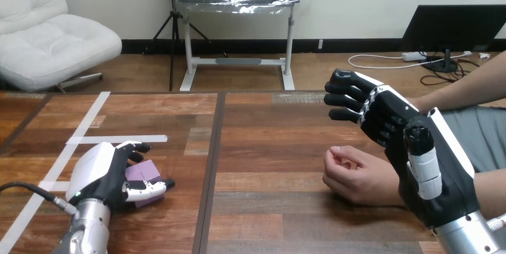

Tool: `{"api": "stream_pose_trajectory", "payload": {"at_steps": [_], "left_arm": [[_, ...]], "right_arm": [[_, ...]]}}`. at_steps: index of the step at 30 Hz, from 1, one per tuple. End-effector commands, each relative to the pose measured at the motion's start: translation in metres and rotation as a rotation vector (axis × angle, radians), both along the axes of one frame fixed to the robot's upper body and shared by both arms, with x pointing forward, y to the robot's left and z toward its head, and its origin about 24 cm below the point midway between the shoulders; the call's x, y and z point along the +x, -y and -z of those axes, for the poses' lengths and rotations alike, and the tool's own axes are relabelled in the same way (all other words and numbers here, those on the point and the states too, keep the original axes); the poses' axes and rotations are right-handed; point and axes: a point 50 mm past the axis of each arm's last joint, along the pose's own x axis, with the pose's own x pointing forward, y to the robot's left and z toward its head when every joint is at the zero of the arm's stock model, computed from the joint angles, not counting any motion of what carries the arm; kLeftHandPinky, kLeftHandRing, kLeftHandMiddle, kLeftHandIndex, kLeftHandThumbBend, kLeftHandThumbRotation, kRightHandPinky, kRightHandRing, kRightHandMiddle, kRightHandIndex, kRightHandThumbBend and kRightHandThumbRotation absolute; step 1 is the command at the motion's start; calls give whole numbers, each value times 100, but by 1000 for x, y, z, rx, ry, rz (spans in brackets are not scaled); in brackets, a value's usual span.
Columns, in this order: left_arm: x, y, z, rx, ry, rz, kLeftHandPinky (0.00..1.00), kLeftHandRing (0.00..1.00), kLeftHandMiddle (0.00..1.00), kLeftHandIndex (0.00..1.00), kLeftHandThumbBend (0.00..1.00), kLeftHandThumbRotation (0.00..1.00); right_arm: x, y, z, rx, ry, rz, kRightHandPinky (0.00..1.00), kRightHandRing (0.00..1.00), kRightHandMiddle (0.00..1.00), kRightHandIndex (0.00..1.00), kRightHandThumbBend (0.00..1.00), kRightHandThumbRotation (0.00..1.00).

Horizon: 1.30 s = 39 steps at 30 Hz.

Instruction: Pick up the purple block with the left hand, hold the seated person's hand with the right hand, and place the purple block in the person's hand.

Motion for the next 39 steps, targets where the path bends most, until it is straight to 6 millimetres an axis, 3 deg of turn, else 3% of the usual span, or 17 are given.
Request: {"api": "stream_pose_trajectory", "payload": {"at_steps": [1, 8, 14, 21, 24, 39], "left_arm": [[14, -1, -14, 25, 50, -5, 61, 71, 74, 73, 82, 14], [14, -1, -14, 20, 51, -26, 58, 67, 69, 69, 83, 3], [15, -2, -15, 22, 42, -46, 48, 61, 66, 66, 82, 0], [16, -2, -16, 18, 31, -65, 45, 58, 65, 63, 82, 0], [16, -2, -16, 14, 32, -70, 40, 52, 61, 62, 82, 0], [15, -1, -17, -28, 59, -84, 45, 48, 53, 56, 79, 0]], "right_arm": [[7, -1, -23, -4, 111, -16, 79, 82, 83, 83, 91, 99], [7, -2, -23, 0, 110, -17, 78, 82, 83, 82, 92, 99], [8, -2, -23, -4, 117, -16, 78, 82, 83, 82, 91, 99], [7, -2, -23, -8, 115, -13, 77, 81, 83, 82, 92, 99], [7, -1, -24, -13, 119, -14, 77, 81, 83, 82, 91, 99], [7, -1, -23, -16, 119, -11, 77, 81, 83, 82, 91, 100]]}}
